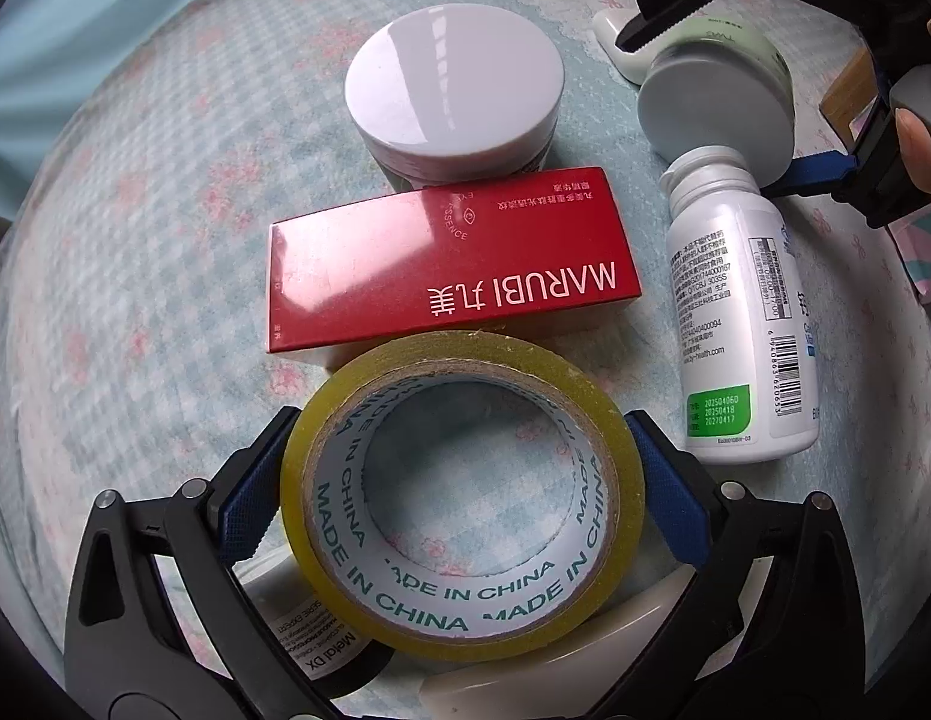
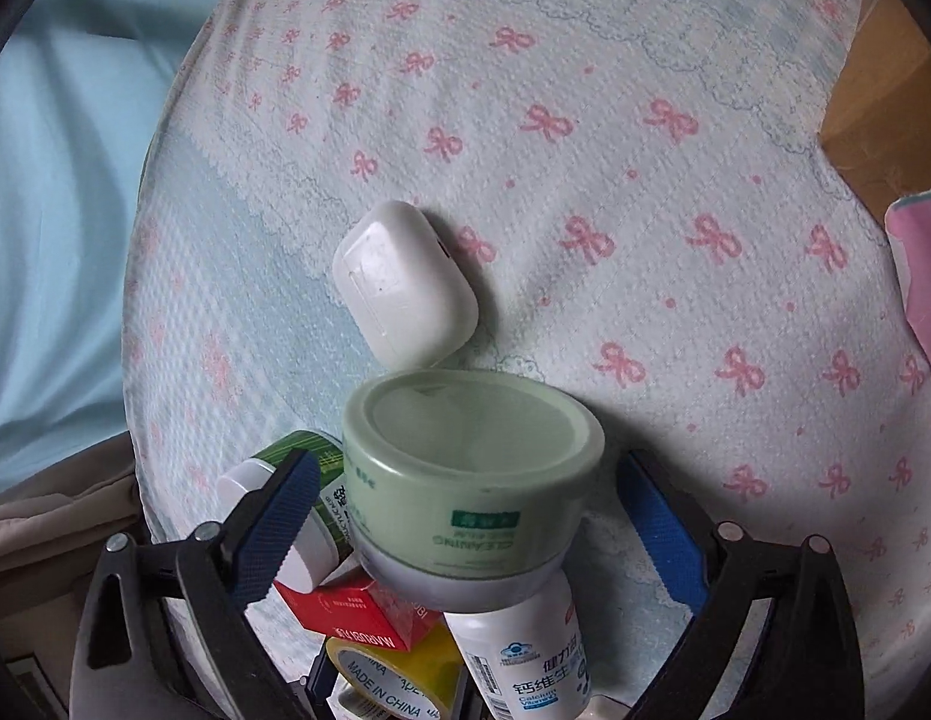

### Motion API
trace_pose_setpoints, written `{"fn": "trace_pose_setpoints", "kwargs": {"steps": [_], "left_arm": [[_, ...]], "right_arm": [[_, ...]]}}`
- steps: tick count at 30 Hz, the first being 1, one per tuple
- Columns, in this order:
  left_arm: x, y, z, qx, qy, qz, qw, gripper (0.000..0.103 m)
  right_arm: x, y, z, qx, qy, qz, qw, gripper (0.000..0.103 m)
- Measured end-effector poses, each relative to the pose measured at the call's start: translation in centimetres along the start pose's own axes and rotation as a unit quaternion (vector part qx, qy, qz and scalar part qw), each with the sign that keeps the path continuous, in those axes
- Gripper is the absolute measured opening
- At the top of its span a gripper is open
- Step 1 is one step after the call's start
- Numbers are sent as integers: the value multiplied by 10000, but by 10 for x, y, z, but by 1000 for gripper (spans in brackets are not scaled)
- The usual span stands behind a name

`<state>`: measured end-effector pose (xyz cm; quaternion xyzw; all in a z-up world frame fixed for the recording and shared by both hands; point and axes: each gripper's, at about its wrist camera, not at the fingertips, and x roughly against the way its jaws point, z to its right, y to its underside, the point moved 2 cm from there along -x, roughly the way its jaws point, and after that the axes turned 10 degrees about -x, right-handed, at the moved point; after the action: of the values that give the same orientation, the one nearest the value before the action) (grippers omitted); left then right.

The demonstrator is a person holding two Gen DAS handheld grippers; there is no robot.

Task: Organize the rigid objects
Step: 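Grasp the yellow tape roll with the left tool while the right tool grasps the green mud-mask jar, then carry the tape roll and green jar over the cardboard box with both tools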

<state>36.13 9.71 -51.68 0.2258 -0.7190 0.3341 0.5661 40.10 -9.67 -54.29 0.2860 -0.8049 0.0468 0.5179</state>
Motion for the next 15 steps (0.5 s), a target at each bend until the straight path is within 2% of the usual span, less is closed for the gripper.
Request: {"fn": "trace_pose_setpoints", "kwargs": {"steps": [2, 3, 4, 15], "left_arm": [[1, 0, -1, 29, 46, 28, 10000, 98], [0, 0, -2, 33, 54, 40, 10000, 98], [1, 0, -2, 33, 57, 45, 10000, 98], [15, -1, -2, 36, 45, 144, 9999, 97]], "right_arm": [[0, -1, 0, 6, 94, 28, 10000, 78], [0, -1, 0, 16, 38, 28, 10000, 76], [2, -1, 0, 19, -75, 19, 10000, 68], [17, 3, 0, 347, -7, 90, 9994, 67]]}}
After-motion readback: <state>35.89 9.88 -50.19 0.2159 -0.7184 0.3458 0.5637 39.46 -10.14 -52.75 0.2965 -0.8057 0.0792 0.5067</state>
